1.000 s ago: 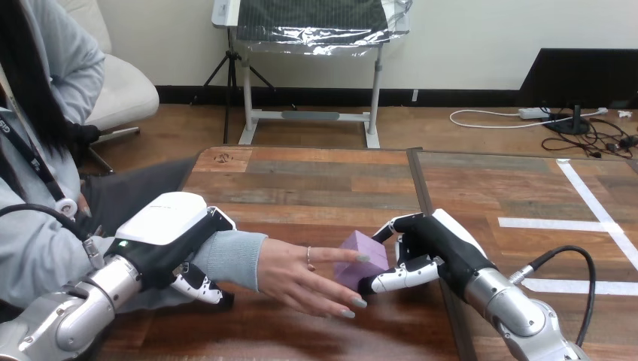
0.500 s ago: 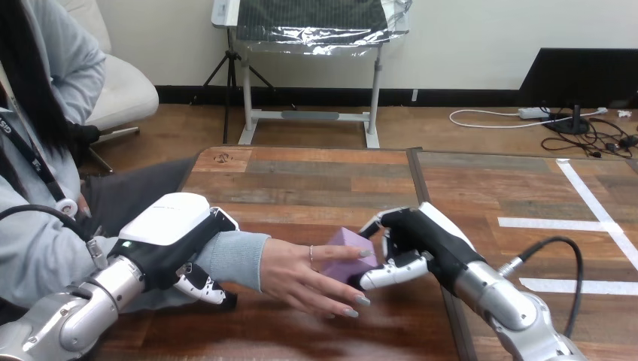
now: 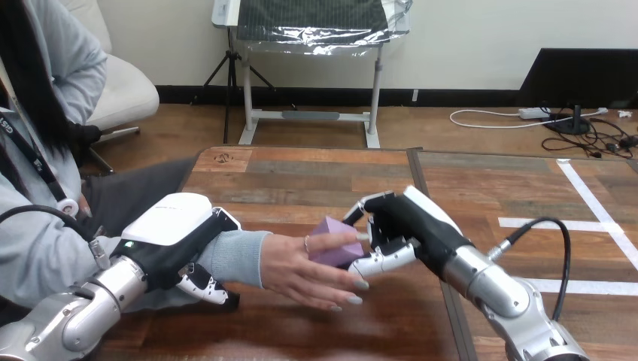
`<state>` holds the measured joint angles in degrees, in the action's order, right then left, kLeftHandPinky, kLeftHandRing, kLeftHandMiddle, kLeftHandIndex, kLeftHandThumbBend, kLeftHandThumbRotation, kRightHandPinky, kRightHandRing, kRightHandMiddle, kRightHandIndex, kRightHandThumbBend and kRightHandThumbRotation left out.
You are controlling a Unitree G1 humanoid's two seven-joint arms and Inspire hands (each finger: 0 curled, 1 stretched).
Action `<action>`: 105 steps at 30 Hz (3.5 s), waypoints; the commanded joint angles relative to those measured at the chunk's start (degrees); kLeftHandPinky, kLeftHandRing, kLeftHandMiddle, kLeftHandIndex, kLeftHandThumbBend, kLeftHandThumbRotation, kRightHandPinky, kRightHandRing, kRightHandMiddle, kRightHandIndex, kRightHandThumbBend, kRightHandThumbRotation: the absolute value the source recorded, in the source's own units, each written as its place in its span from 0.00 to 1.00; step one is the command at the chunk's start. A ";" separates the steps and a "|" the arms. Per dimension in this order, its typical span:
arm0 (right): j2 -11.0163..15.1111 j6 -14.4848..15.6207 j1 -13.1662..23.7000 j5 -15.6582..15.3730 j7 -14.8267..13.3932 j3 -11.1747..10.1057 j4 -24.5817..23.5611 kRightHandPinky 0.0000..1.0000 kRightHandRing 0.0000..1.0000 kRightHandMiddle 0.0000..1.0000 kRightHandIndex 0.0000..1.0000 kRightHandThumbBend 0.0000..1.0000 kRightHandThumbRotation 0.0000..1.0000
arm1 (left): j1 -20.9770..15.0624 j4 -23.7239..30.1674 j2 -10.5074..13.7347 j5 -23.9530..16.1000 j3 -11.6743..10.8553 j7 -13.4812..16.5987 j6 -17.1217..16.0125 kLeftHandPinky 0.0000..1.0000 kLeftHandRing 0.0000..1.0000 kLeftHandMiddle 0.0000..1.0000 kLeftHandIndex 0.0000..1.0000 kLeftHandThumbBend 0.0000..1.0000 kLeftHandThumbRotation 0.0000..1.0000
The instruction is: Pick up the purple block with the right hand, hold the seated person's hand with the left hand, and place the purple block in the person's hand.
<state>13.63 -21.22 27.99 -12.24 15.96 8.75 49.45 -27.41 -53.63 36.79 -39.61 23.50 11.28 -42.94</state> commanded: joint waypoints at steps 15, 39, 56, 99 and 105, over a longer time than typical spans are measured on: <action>-0.04 4.08 -0.54 1.28 2.14 -0.19 -13.09 0.03 0.07 0.11 0.09 0.54 0.00 | -5.49 2.02 -1.83 3.44 -2.63 0.58 -1.15 0.19 0.24 0.31 0.32 0.87 0.00; -0.05 6.76 -1.98 1.22 3.06 -0.17 -18.03 0.03 0.07 0.11 0.09 0.55 0.00 | -5.78 3.09 -1.96 2.15 -2.09 1.91 -0.78 0.19 0.24 0.31 0.32 0.86 0.00; -0.43 5.27 -1.20 0.96 1.31 -0.51 -15.27 0.03 0.07 0.11 0.08 0.55 0.00 | -5.03 3.58 -1.78 2.87 -2.62 1.73 -1.23 0.18 0.24 0.31 0.32 0.87 0.00; 2.35 -10.52 0.91 -1.20 -4.50 -1.47 -3.04 0.97 1.00 1.00 1.00 1.00 0.71 | 2.75 10.74 -0.07 -1.90 -3.25 13.02 2.79 0.89 0.92 0.93 0.96 1.00 0.47; 2.82 -12.20 1.14 -1.38 -6.10 -1.63 -1.57 0.99 1.00 1.00 1.00 1.00 0.74 | 4.45 11.37 -0.42 -0.85 -4.43 15.49 1.35 0.94 0.98 0.99 0.99 1.00 0.54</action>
<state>14.75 -30.81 23.87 -13.66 11.98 8.72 46.86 -23.64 -44.94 36.00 -41.39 21.27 24.08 -40.47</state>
